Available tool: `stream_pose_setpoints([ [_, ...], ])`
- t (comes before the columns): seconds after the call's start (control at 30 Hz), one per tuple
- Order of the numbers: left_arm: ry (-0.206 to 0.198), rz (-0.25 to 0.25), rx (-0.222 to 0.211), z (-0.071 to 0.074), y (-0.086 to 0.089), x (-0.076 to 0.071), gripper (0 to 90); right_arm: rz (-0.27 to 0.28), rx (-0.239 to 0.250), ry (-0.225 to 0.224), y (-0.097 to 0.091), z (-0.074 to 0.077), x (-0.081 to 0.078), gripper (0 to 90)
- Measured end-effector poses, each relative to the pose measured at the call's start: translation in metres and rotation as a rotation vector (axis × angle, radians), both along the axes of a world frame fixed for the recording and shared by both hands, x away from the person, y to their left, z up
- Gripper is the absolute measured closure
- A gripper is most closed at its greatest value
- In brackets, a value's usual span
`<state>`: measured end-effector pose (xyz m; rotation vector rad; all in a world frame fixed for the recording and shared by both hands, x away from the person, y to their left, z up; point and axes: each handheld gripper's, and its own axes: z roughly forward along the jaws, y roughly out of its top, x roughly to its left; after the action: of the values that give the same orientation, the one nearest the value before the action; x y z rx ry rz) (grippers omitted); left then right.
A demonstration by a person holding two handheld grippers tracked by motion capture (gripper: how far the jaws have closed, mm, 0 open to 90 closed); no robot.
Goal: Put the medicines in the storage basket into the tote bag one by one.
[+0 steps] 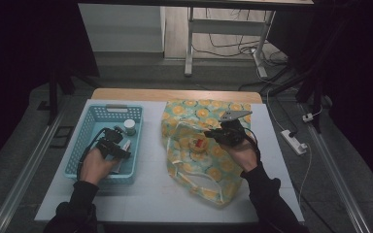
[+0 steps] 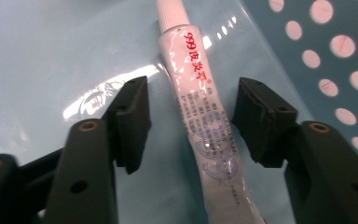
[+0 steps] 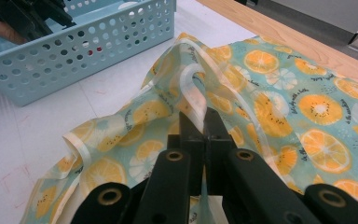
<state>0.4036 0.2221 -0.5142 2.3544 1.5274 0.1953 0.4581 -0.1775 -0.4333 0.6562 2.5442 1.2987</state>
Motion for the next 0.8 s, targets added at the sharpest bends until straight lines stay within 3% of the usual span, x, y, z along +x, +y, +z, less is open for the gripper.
stream_pose_setpoints([
  [0.47,-0.001,0.008,-0.02,0.0011,0.0013,0.0002,69.1,0.001,0.001,0.0,0.0001,0.0,0.0,89.8],
  [0.7,-0.001,0.012,-0.013,0.0019,0.0008,0.0001,70.6,0.0,0.0,-0.003,-0.0002,0.0005,-0.0002,89.8],
  [0.8,-0.021,0.016,-0.005,0.0037,0.0,-0.0009,70.8,-0.001,0.001,-0.004,-0.0003,0.0007,-0.0005,89.8],
])
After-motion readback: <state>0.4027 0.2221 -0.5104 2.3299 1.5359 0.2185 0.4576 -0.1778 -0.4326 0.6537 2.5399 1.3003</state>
